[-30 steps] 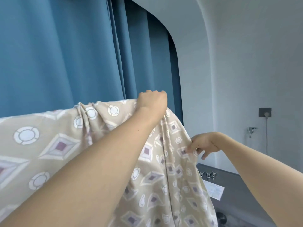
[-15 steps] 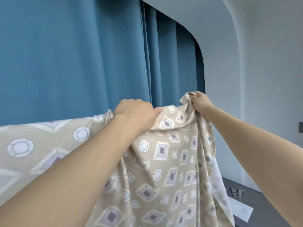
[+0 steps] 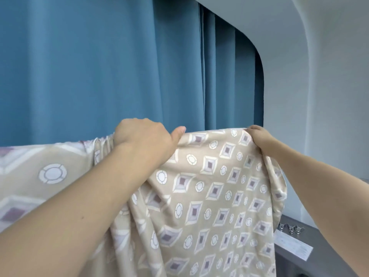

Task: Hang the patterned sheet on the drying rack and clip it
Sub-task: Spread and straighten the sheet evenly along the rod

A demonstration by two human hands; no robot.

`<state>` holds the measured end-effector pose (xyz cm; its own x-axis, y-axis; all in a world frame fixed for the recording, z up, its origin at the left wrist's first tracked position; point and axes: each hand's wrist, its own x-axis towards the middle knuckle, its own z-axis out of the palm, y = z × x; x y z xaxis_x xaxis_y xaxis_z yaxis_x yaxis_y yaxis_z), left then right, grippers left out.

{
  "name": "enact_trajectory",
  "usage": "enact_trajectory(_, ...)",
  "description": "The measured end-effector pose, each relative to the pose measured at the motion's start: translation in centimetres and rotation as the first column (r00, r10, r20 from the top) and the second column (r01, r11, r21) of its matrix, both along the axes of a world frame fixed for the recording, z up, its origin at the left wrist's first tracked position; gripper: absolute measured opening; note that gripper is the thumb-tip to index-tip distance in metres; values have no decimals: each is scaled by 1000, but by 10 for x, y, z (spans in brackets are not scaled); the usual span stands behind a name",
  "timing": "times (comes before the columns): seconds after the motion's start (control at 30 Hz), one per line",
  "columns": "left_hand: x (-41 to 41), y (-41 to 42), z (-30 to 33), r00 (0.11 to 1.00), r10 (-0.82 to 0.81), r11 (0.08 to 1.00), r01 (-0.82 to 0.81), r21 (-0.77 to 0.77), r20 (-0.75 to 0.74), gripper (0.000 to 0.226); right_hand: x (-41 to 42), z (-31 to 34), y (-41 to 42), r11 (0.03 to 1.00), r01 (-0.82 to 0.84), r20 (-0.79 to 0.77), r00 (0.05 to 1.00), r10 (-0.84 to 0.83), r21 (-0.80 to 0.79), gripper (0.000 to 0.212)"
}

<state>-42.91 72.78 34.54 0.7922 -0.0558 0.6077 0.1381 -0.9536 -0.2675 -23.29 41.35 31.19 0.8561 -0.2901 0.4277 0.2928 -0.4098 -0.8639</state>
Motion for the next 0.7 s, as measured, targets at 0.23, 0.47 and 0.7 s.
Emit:
enact_trajectory(0.23,2,-49,4,976,-167,983,154,-100,-140,23,-44,-9,-4,976,31,-136,991,-2,213,40)
enact_trajectory(0.47,57,-127,-1,955,-294,952,289,-98,-41,50,-33,-25,-64,955,198,-457,886,-79,219,63)
enact_trajectory(0.7,123,-210,14,930,-332,923,285,-259,-156,26,10,-25,-78,978,-153,-527,824,207,145,49)
